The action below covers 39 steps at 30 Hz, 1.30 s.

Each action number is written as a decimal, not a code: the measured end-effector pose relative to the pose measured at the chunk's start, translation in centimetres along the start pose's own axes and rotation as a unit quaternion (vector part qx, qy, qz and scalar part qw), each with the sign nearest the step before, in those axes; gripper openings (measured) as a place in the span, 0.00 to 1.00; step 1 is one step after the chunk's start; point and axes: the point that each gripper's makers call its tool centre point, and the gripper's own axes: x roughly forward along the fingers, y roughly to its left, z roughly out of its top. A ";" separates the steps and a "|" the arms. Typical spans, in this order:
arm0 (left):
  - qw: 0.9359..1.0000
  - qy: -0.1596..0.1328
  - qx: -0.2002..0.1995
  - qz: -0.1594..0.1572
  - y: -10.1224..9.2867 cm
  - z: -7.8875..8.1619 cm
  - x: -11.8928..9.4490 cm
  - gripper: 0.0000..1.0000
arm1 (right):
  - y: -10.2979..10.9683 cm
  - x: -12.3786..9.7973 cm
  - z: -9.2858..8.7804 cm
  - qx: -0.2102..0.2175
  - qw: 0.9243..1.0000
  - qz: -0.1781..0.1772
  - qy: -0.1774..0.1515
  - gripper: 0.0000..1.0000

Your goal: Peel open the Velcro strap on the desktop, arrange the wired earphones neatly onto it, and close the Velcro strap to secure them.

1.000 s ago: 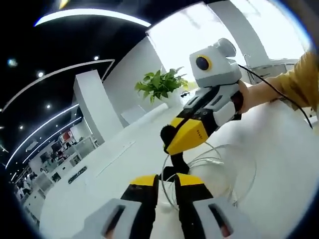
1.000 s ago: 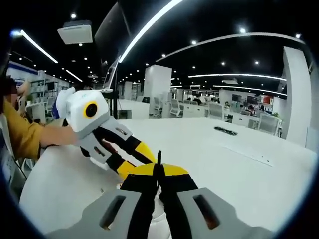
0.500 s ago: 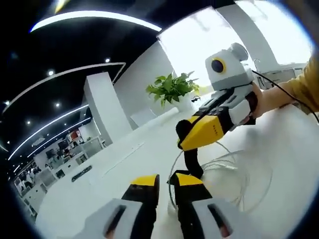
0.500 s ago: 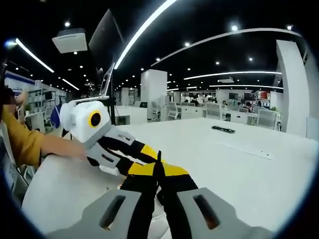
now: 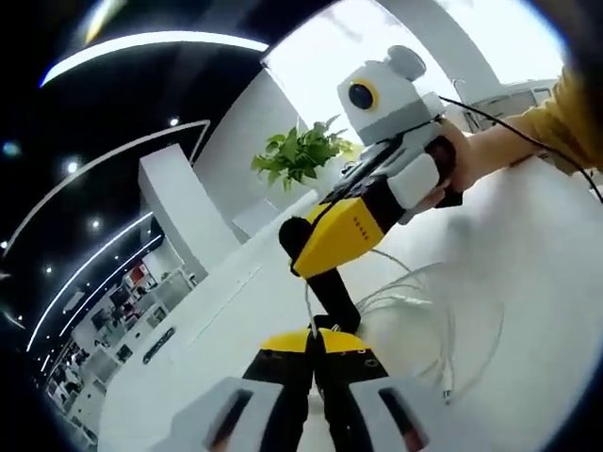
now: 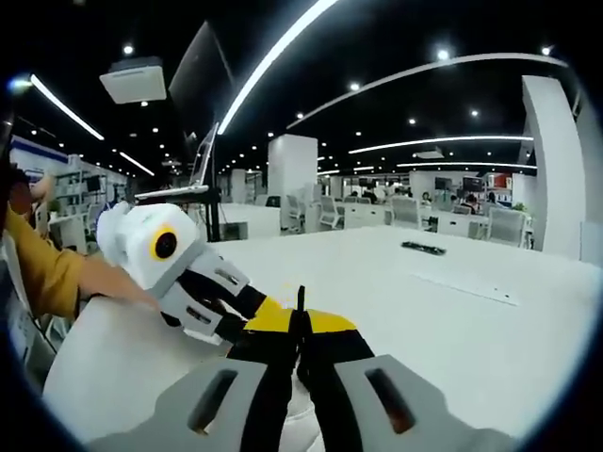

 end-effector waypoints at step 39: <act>0.983 0.026 0.003 -0.183 -7.2 1.1 -3.2 0.05 | -4.2 3.3 -5.4 -0.046 0.994 -0.027 0.095 0.05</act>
